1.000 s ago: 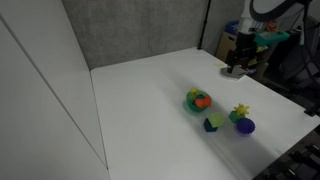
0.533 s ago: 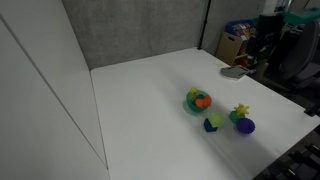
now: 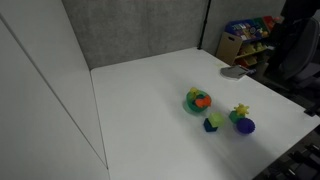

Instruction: Put the orange toy in the green bowl

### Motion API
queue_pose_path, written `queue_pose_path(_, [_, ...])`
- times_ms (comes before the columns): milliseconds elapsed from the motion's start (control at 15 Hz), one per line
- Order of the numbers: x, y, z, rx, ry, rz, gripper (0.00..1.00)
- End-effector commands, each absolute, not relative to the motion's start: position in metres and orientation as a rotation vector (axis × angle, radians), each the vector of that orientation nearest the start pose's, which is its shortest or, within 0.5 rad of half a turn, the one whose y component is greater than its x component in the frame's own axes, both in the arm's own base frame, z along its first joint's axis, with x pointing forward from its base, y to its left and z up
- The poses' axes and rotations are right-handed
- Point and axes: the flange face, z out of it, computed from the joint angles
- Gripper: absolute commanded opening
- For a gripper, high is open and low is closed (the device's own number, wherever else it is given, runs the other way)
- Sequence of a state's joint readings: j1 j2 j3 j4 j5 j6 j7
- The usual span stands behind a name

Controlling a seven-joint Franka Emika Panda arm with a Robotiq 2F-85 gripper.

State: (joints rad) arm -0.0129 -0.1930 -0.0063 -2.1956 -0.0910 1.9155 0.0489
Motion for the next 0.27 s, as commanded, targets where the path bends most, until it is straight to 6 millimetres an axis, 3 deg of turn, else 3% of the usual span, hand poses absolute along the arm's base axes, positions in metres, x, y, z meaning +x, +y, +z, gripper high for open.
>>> queue_pose_path(0, [0.4644,-0.0153,0.4699,-3.227,0.045,0.032,1.0])
queue_pose_path(200, [0.4694,-0.015,0.4667,-3.223,0.052,0.062,1.0])
